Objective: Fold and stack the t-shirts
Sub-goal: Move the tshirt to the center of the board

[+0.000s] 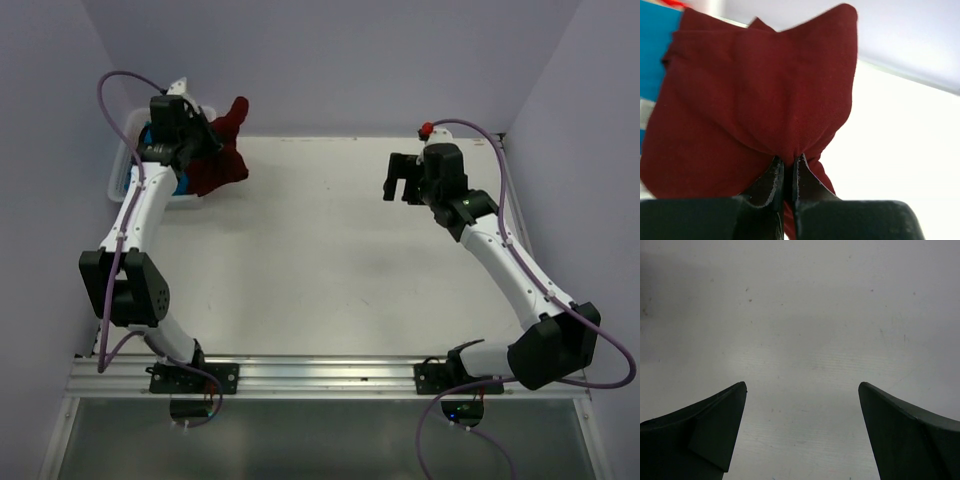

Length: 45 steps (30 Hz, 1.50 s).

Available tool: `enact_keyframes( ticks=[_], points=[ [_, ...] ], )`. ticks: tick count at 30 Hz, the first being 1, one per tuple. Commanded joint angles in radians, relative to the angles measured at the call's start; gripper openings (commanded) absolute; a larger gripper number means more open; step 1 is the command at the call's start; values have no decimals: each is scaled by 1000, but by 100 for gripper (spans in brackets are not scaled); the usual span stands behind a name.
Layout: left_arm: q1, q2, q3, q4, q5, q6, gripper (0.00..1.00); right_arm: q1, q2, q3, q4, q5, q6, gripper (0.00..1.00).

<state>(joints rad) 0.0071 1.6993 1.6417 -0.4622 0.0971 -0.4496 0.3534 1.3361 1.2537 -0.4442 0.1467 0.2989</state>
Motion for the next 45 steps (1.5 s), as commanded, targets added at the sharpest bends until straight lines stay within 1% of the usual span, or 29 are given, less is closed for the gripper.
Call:
enact_keyframes(
  ticks=[1, 3, 4, 6, 7, 8, 9, 10, 11, 14, 18, 21, 22, 23, 25, 32, 36, 39, 40, 42, 43, 44, 45],
  points=[
    [-65, -124, -66, 135, 330, -76, 0, 2, -14, -5, 39, 60, 25, 99],
    [-82, -164, -127, 223, 413, -136, 0, 4, -15, -10, 41, 80, 31, 99],
    [-87, -179, -152, 302, 500, -165, 0, 2, -17, -11, 38, 88, 35, 99],
    [-94, -217, -213, 393, 576, -254, 0, 2, -25, -19, 41, 109, 40, 99],
    [-98, -228, -230, 487, 631, -283, 0, 2, -26, -22, 42, 114, 43, 99],
    [-102, -240, -244, 525, 650, -314, 0, 4, -31, -25, 42, 120, 45, 99],
    [-104, -259, -270, 565, 673, -378, 0, 2, -32, -27, 42, 132, 49, 99],
    [-104, -266, -284, 655, 719, -409, 0, 2, -34, -28, 39, 136, 55, 99],
    [-104, -273, -296, 696, 736, -472, 0, 2, -35, -28, 38, 145, 60, 99],
    [-104, -277, -321, 772, 768, -538, 0, 4, -38, -28, 33, 175, 71, 99],
    [-104, -285, -352, 772, 760, -535, 0, 2, -49, -33, 29, 192, 74, 99],
    [-104, -285, -353, 735, 731, -500, 0, 2, -55, -43, 29, 197, 74, 99],
    [-104, -283, -349, 682, 716, -483, 0, 4, -57, -45, 29, 197, 74, 99],
    [-104, -282, -341, 660, 705, -451, 0, 2, -57, -48, 29, 195, 74, 99],
    [-104, -277, -341, 622, 684, -436, 0, 2, -60, -50, 29, 197, 74, 99],
    [-111, -265, -365, 570, 661, -390, 0, 2, -72, -59, 27, 203, 74, 99],
    [-134, -202, -344, 528, 687, -337, 0, 2, -74, -63, 30, 205, 77, 99],
    [-170, -138, -310, 510, 756, -287, 0, 2, -77, -63, 29, 203, 78, 99],
    [-195, -119, -290, 472, 765, -262, 0, 2, -78, -65, 29, 205, 80, 99],
    [-228, -58, -194, 369, 751, -134, 0, 2, -84, -65, 29, 208, 80, 99],
    [-267, -31, -139, 192, 722, -63, 0, 4, -87, -65, 27, 211, 78, 99],
    [-288, 32, -11, 83, 670, 83, 0, 2, -89, -63, 27, 209, 77, 99],
    [-315, 58, 45, -88, 559, 147, 0, 2, -92, -63, 29, 212, 77, 99]
  ],
)
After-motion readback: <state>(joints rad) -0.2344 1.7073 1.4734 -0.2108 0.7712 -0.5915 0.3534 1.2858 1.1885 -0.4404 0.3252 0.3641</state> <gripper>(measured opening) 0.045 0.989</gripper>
